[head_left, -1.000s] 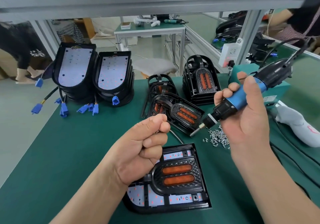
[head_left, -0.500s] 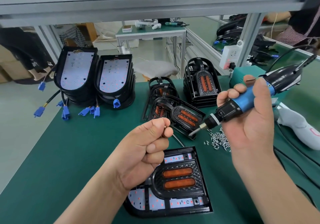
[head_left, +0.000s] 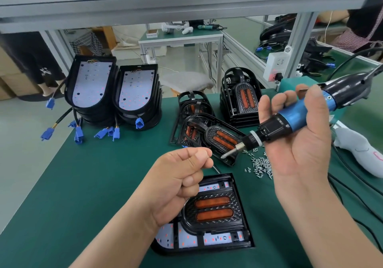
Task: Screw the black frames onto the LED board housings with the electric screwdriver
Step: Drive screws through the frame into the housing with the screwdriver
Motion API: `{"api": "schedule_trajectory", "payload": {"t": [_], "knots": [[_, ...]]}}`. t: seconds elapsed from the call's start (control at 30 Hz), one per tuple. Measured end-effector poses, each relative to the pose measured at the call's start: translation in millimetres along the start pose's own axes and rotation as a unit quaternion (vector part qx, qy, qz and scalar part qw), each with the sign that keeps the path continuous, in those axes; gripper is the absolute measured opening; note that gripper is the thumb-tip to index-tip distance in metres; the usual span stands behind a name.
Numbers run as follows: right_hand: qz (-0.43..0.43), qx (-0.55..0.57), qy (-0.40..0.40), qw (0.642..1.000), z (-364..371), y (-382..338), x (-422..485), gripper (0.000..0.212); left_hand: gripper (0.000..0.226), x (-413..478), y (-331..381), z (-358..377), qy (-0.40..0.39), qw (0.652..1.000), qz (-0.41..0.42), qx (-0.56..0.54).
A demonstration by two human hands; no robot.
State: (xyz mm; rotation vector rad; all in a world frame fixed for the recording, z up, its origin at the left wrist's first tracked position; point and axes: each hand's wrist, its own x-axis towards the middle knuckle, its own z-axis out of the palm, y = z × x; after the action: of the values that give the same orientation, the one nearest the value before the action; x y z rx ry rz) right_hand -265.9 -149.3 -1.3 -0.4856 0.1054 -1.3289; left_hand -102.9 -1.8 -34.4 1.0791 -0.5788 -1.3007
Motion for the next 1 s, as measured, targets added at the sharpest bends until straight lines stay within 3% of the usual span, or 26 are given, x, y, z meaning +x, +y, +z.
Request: {"api": "schedule_trajectory", "payload": {"t": [0.27, 0.43, 0.57, 0.7, 0.83, 1.0], "knots": [[0.005, 0.001, 0.007, 1.0, 5.4, 13.9, -2.0, 0.008, 0.03, 6.3, -1.5, -7.3, 0.008, 0.999, -0.032, -0.02], [0.021, 0.008, 0.042, 0.999, 0.5, 24.3, -1.2, 0.01, 0.04, 9.5, 6.4, -16.8, 0.021, 0.999, -0.012, 0.032], [0.024, 0.0, 0.065, 0.998, -8.3, 28.1, 3.9, 0.014, 0.024, 17.8, 15.6, -35.2, 0.072, 0.993, 0.033, 0.087], [0.025, -0.011, 0.084, 0.996, -15.2, 35.0, 8.1, 0.017, 0.015, 27.3, 10.9, -47.1, 0.097, 0.986, 0.023, 0.132], [0.025, -0.017, 0.087, 0.996, -17.7, 40.1, 10.5, 0.011, 0.017, 32.5, 2.8, -44.7, 0.078, 0.992, -0.012, 0.103], [0.025, -0.01, 0.074, 0.997, -17.0, 41.5, 11.8, 0.009, 0.021, 32.4, -11.6, -28.1, -0.001, 0.997, -0.062, 0.046]]}}
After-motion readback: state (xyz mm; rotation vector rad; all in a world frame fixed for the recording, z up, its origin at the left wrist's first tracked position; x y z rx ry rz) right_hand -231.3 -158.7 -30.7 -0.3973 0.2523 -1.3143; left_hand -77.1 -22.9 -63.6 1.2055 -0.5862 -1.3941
